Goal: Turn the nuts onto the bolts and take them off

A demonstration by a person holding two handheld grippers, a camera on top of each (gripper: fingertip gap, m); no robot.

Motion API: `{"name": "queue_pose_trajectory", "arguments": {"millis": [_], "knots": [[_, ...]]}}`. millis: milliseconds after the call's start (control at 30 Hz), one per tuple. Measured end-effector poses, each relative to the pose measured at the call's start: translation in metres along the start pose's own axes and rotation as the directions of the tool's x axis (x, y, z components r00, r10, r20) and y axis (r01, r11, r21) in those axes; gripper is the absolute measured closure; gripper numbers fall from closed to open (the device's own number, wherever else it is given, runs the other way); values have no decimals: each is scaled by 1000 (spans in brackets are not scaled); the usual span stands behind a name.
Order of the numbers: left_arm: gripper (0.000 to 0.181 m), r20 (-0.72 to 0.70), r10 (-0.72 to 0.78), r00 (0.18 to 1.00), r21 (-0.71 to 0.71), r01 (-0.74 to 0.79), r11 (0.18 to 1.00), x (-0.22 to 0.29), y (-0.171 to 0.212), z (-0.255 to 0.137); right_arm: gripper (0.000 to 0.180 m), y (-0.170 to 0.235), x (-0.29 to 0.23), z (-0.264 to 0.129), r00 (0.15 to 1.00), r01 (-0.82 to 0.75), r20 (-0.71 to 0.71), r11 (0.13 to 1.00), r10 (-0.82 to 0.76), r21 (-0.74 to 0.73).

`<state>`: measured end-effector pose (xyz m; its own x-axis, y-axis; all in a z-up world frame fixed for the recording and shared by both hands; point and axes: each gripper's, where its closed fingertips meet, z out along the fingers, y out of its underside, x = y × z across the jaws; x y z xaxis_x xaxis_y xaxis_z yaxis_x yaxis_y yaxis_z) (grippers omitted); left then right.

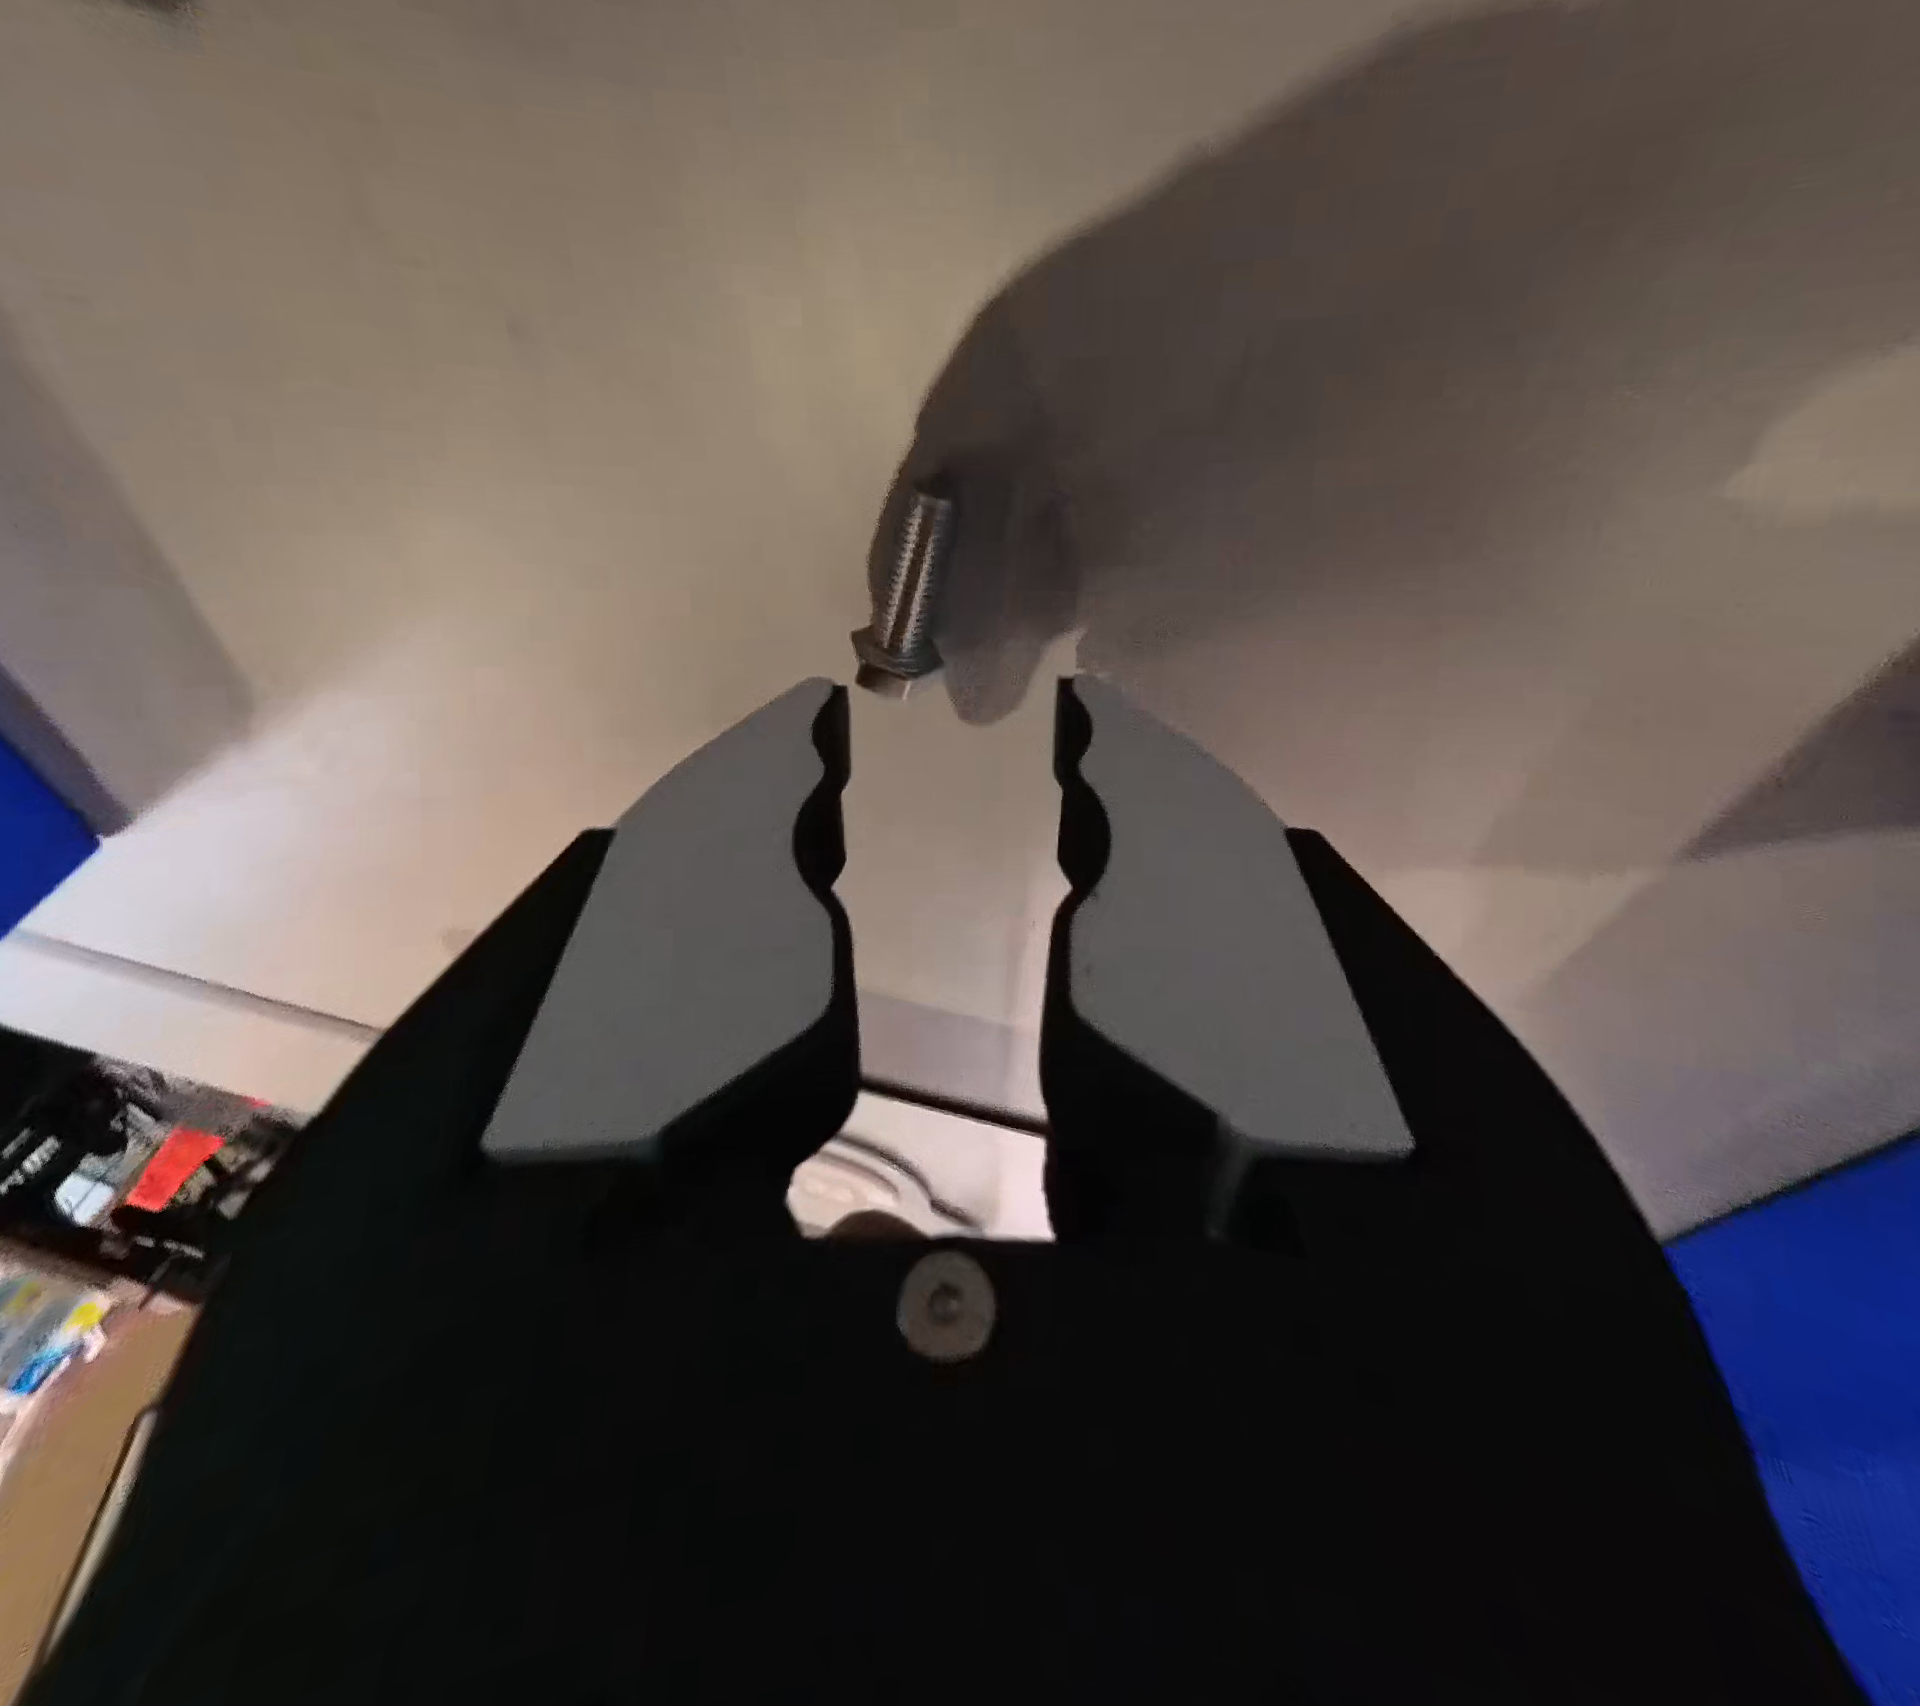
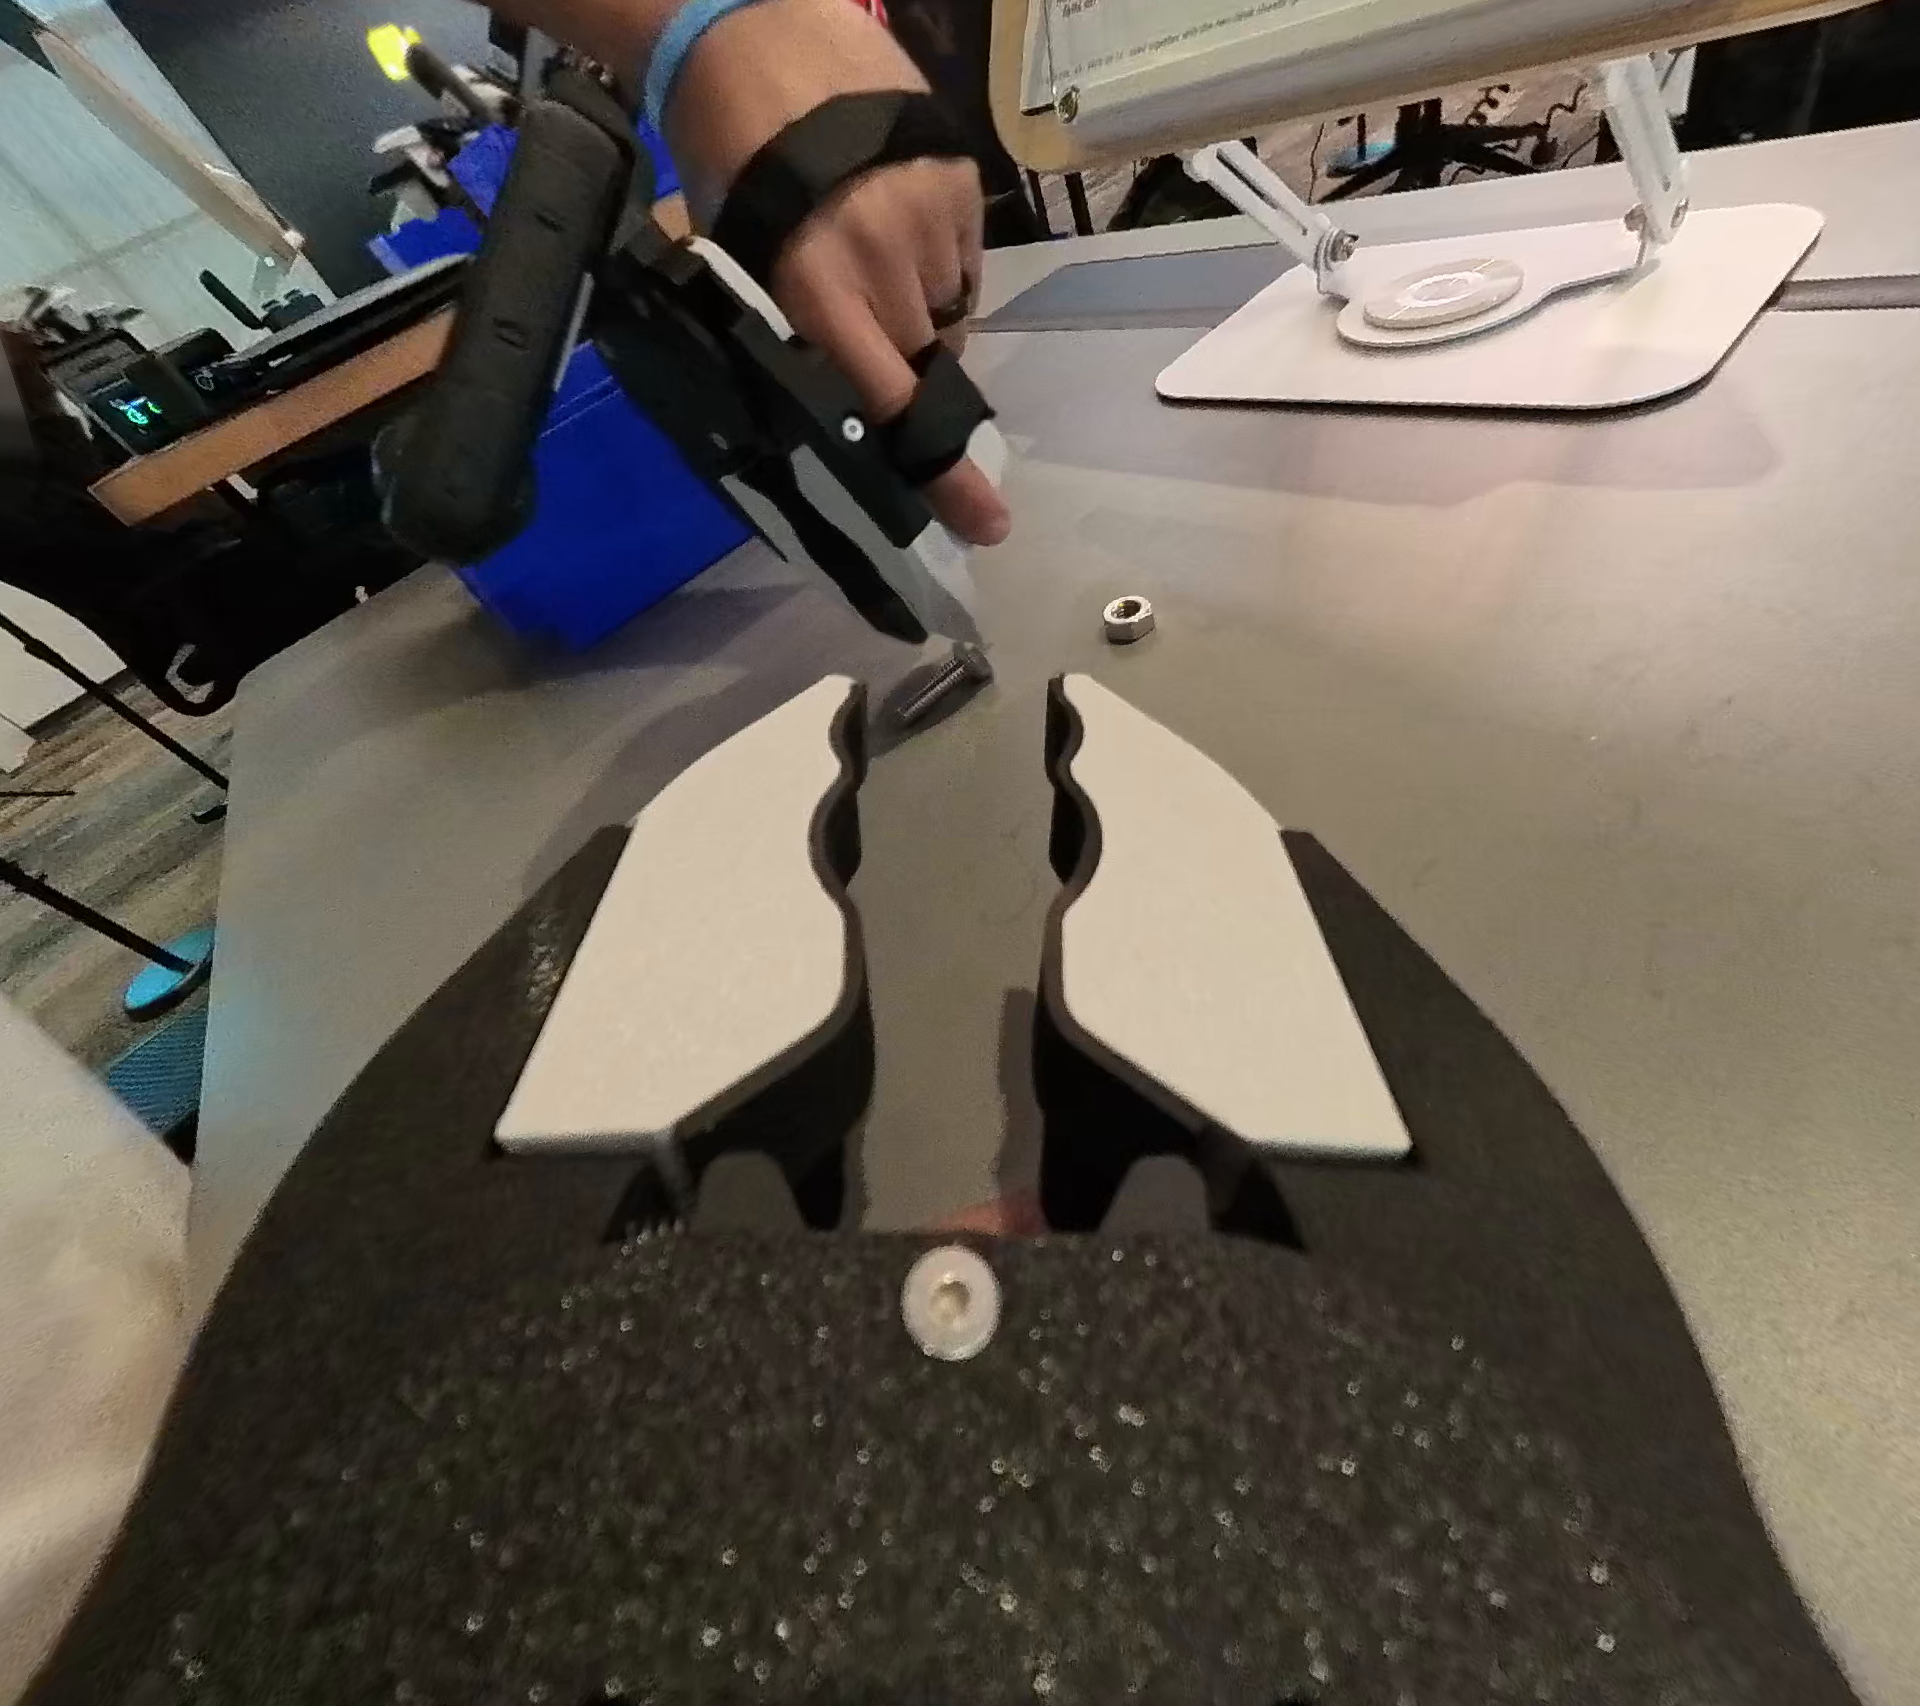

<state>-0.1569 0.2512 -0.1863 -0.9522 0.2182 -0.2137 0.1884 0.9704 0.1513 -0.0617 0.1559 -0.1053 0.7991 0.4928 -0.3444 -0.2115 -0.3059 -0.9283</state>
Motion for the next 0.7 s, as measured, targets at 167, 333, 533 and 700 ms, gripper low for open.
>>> {"name": "queue_pose_trajectory", "arguments": {"millis": [167, 333, 533, 700], "knots": [[145, -19, 22, 1000, 66, -21, 998, -9, -2, -1, 147, 2, -1, 0, 1000, -15, 12, 1000, 15, -11], [146, -46, 68, 997, 90, -63, 994, -10, -4, 5, 147, -1, -2, 0, 998, -54, 42, 999, 54, 1], [158, -95, 100, 990, 124, -88, 988, -8, -6, 11, 147, -1, 0, -2, 998, -58, 39, 998, 58, 1], [162, -142, 70, 987, 144, -50, 988, -5, -12, 10, 147, -1, -1, -1, 997, -69, 44, 998, 69, 1]]}}
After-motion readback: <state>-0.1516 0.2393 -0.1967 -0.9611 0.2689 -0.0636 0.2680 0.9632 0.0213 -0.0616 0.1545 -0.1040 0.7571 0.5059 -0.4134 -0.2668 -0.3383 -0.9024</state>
